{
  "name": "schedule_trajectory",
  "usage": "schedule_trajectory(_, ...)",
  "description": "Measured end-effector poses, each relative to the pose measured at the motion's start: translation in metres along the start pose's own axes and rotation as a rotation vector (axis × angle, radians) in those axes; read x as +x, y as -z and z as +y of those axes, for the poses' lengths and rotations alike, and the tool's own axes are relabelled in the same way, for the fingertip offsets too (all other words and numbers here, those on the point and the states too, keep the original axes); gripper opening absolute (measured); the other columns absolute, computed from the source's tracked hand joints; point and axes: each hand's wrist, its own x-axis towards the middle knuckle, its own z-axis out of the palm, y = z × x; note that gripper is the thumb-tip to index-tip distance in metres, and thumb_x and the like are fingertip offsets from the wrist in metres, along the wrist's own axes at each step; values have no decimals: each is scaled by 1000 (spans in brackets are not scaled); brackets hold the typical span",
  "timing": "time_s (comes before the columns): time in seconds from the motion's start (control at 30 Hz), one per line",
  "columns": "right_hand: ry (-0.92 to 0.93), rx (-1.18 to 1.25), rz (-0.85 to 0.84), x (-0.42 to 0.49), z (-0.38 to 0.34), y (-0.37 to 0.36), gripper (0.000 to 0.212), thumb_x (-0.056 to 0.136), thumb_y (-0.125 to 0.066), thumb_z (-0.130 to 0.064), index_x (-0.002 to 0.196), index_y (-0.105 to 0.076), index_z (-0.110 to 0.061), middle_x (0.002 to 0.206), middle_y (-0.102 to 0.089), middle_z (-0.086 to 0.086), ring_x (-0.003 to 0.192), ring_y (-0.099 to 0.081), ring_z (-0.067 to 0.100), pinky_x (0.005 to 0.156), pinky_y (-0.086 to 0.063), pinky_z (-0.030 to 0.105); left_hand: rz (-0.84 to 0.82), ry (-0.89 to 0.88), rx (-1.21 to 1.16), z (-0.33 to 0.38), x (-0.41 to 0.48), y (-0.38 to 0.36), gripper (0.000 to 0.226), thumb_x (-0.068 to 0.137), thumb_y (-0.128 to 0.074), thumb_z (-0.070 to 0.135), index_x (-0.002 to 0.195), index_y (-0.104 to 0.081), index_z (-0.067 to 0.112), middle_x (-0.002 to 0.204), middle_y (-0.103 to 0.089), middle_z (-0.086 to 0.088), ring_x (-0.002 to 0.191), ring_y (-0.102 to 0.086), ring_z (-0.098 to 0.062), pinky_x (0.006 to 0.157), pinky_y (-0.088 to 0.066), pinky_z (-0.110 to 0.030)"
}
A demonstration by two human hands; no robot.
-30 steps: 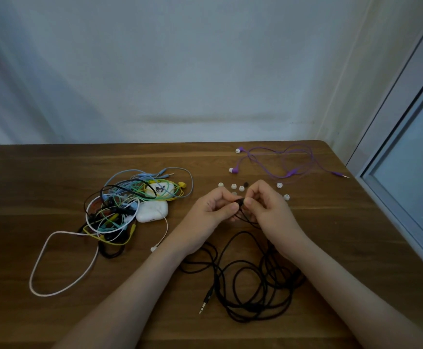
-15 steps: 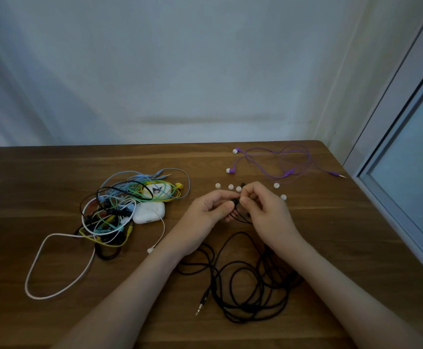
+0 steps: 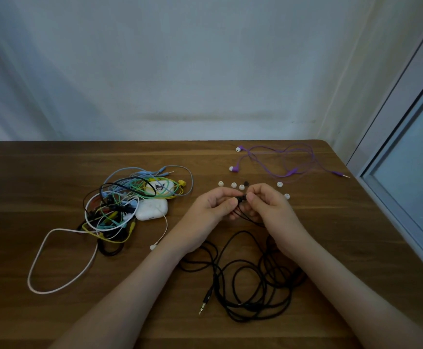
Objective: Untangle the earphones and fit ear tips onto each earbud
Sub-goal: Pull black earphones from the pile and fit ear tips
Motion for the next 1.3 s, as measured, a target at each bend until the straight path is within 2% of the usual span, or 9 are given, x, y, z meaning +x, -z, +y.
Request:
schedule_trajectory(0.13,-2,-86,-44,0,-1,2,15,99,-44,-10,97,-58,-10,75,-57,-1,56,-53,-7,55,-43,9,8,-10,-9,1,0,0,20,95,-50,3,103,-66,13,81,-69,-1,78,-61,-12,71,-49,-21)
schedule_trajectory(0.37,0,-123,-72,-1,4,-1,16,100,-42,-13,95,-56,-7,71,-49,-3,63,-43,10,58,-38,21,47,-24,33,-2,0,1,19,95,-52,4,99,-67,13,77,-69,1,76,-61,-10,68,-49,-19)
schedule_trajectory(0.53,57,-159,-46,-2,9,-2,16,99,-44,-14,93,-56,-6,74,-52,-3,64,-47,2,64,-39,18,54,-22,64,-2,-1,1,18,95,-53,4,98,-68,14,77,-69,1,75,-61,-9,69,-49,-19)
schedule_trajectory(0.67,113,-234,-7,-2,13,-4,14,99,-45,-15,88,-55,-17,75,-56,-3,66,-51,0,64,-42,15,63,-41,126,-2,-2,0,14,94,-54,5,100,-67,10,78,-69,2,73,-62,-7,68,-50,-18)
schedule_trajectory(0.8,156,-287,41,-2,14,-6,11,98,-46,-13,91,-54,-16,75,-56,-5,62,-52,-8,60,-42,8,48,-59,168,0,-5,-1,14,94,-55,6,102,-66,10,79,-71,4,75,-63,-6,69,-50,-18)
schedule_trajectory(0.97,183,-266,71,-4,14,-7,6,97,-47,-11,94,-53,-11,77,-55,-1,60,-49,-5,58,-43,11,24,-75,202,3,-7,-3,16,96,-53,7,103,-64,16,76,-70,10,74,-61,-3,71,-49,-18)
schedule_trajectory(1.13,173,-194,88,-5,12,-9,5,97,-47,-9,97,-53,-11,79,-57,-3,66,-55,-4,61,-48,14,39,-66,174,4,-6,-2,23,96,-52,7,117,-56,14,77,-67,8,75,-60,-4,74,-50,-20)
schedule_trajectory(1.23,149,-185,112,-5,11,-9,7,97,-49,-11,101,-54,-14,86,-61,-3,79,-62,7,72,-53,26,53,-50,138,3,-5,-3,17,96,-52,5,110,-59,13,81,-67,2,74,-60,-4,72,-49,-19)
schedule_trajectory(1.3,151,-188,114,-5,11,-9,9,97,-50,-11,102,-56,-14,86,-62,-4,76,-62,3,72,-53,25,65,-49,113,3,-4,-3,16,95,-52,3,105,-61,13,81,-66,-1,73,-60,-5,70,-49,-19)
